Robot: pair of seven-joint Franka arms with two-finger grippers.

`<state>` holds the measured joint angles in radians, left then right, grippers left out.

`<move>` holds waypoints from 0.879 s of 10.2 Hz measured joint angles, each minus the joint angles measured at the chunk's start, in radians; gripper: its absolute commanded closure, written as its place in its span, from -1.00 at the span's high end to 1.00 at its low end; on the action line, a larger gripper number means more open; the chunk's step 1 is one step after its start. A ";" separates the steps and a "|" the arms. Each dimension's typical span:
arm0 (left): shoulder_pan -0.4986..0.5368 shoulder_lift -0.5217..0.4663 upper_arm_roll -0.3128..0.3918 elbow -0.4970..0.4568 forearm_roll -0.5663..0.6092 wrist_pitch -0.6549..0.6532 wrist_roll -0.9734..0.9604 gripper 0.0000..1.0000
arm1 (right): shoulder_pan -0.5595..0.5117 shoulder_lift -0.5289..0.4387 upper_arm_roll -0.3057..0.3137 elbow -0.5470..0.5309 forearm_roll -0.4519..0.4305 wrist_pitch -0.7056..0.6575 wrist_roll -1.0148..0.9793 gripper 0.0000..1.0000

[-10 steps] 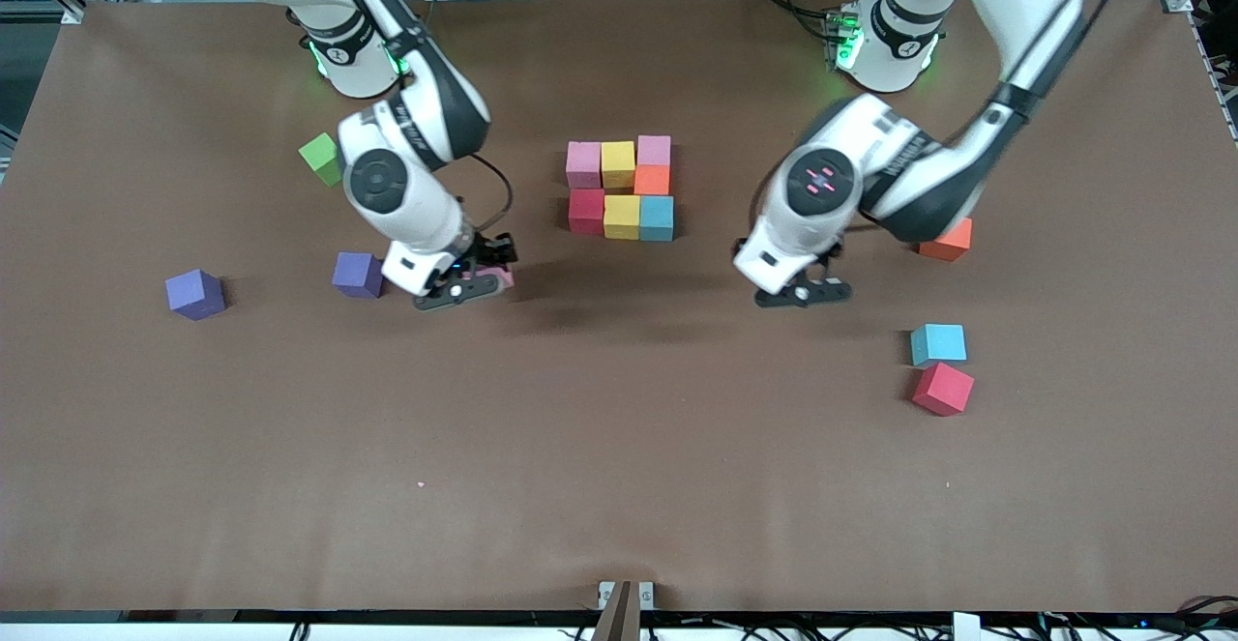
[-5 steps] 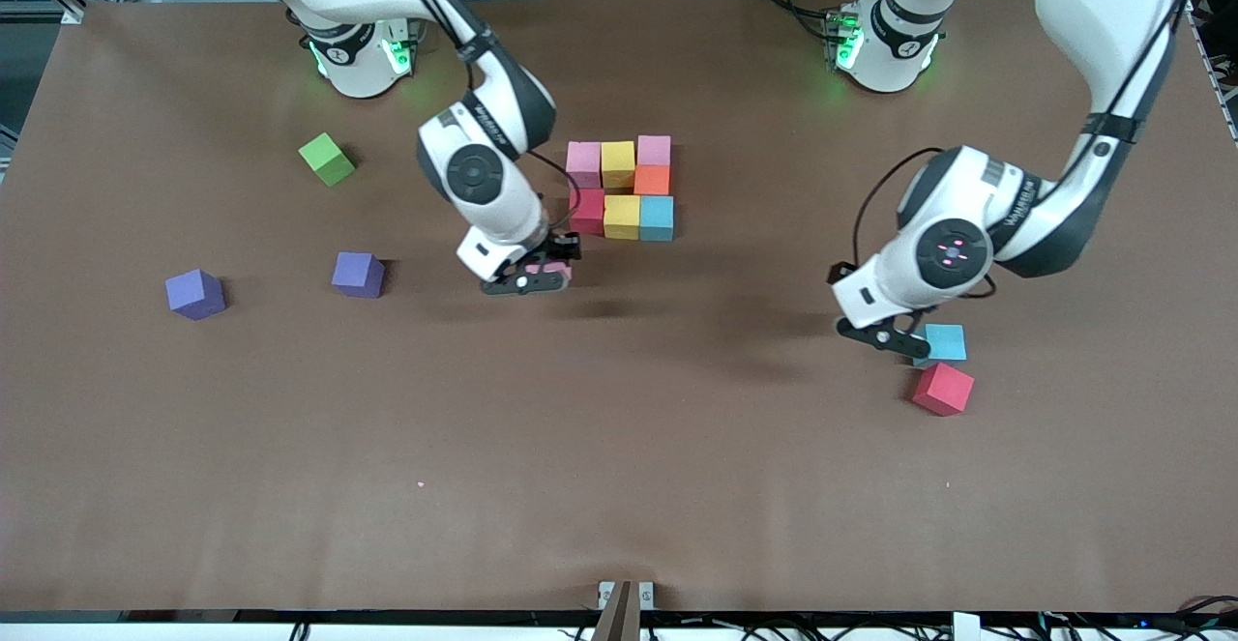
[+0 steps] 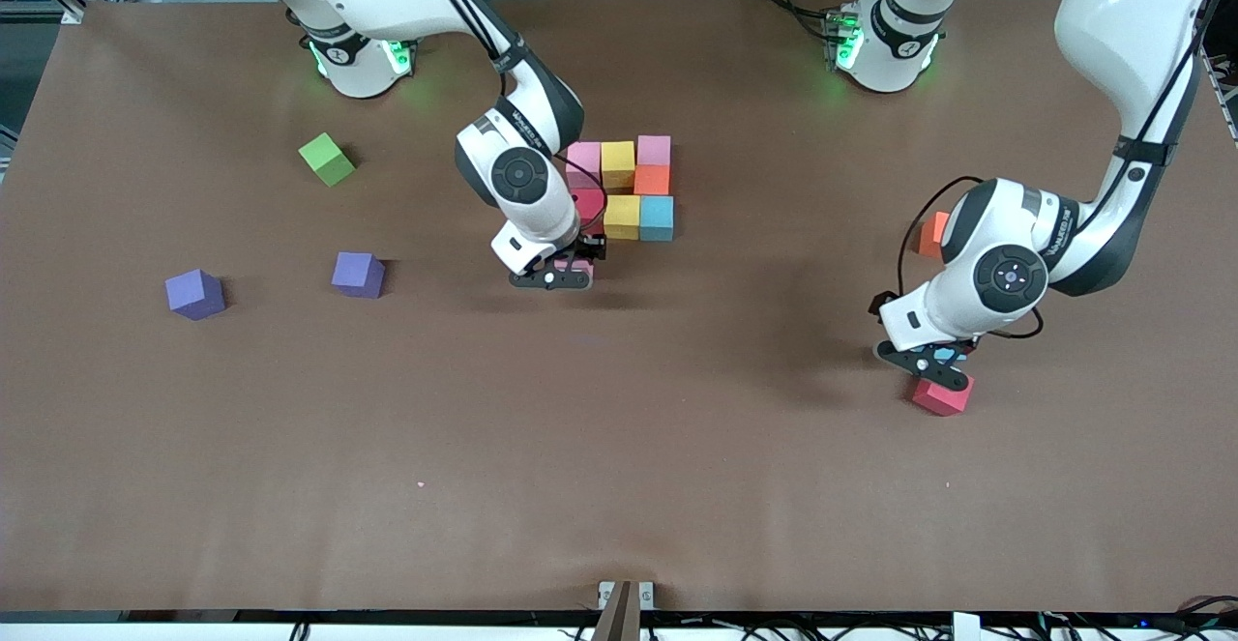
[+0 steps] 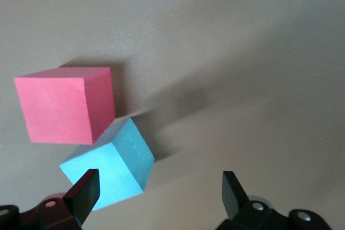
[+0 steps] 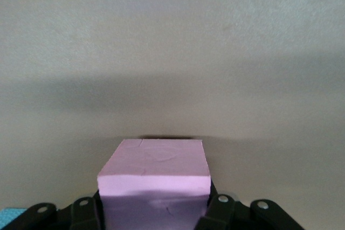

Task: Form number 2 with 11 blocks

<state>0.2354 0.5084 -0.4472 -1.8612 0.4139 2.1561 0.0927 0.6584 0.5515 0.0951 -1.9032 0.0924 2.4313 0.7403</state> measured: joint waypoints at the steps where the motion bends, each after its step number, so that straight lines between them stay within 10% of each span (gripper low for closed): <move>1: -0.020 0.007 0.028 0.012 0.000 0.000 0.026 1.00 | 0.007 0.007 0.000 0.003 -0.020 0.000 0.033 -0.41; 9: -0.019 0.013 0.159 0.018 -0.072 0.000 0.021 1.00 | 0.039 0.025 -0.002 0.018 -0.058 0.000 0.102 -0.38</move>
<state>0.2168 0.5212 -0.2886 -1.8429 0.3419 2.1559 0.1135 0.6971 0.5769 0.0934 -1.8853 0.0341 2.4314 0.8418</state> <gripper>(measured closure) 0.000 0.379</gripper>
